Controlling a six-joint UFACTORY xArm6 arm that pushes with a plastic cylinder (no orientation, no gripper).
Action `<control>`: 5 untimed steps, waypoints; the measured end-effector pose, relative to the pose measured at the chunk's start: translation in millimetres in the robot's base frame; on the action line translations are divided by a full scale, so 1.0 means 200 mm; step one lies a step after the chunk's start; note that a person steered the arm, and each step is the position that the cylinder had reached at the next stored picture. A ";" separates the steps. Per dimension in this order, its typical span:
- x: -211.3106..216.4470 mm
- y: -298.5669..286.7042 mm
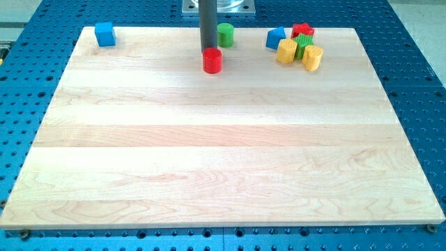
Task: Separate the group of blocks
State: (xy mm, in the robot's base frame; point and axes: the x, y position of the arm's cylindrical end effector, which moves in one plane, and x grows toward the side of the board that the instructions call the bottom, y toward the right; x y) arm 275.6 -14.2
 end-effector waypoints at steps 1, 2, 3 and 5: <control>0.17 0.12; 0.27 0.32; 0.57 0.56; 0.08 1.47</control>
State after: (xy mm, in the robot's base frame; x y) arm 292.1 279.8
